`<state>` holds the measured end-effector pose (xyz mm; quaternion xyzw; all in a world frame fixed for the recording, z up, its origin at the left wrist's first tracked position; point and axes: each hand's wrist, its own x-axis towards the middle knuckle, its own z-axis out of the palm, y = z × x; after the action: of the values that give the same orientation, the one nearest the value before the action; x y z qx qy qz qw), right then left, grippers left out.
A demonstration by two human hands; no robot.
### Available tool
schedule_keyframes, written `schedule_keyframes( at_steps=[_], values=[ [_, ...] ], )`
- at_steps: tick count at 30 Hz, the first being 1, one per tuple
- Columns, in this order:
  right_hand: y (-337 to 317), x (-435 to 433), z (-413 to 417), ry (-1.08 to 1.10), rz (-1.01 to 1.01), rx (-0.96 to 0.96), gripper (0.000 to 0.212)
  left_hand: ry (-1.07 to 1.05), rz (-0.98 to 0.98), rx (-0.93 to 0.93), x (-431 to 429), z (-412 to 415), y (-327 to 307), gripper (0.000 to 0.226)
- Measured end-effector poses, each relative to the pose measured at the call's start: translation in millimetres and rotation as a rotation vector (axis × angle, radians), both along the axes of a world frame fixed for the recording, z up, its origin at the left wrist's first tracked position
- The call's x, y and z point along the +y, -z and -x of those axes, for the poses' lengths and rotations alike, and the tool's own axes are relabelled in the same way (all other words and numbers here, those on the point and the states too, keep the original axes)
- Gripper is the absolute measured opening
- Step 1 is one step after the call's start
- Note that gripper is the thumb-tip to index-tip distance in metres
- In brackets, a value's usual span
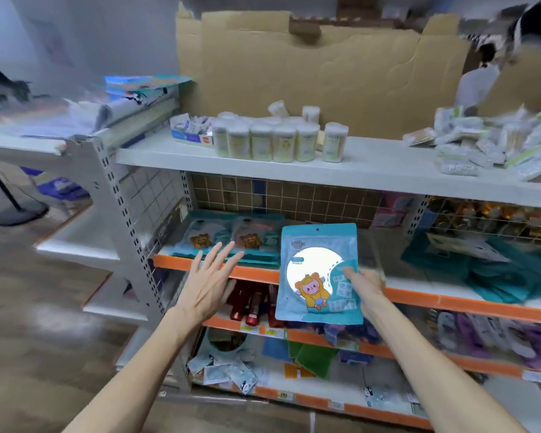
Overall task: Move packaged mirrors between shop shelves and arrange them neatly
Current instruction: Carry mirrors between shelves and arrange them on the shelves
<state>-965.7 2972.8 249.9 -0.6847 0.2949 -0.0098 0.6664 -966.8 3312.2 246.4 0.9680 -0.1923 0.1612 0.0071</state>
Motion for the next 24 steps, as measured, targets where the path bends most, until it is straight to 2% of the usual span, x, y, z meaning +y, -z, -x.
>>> schedule_keyframes(
  at_steps=[5,10,20,24],
  values=[
    [3.9,70.4,-45.0,0.017,0.006,-0.011,0.013,-0.036,-0.019,-0.004,77.1,-41.5,-4.1,0.065],
    [11.6,115.8,-64.3,0.033,0.021,0.032,0.016,-0.028,0.005,0.017,116.4,-71.1,-7.2,0.067],
    [26.4,128.7,-125.2,0.069,0.040,0.069,0.014,0.033,0.020,0.066,127.0,-138.4,10.3,0.067],
    [39.3,124.0,-163.9,0.064,0.023,0.122,0.022,0.039,0.002,0.064,113.2,-176.2,14.3,0.055]
  ],
)
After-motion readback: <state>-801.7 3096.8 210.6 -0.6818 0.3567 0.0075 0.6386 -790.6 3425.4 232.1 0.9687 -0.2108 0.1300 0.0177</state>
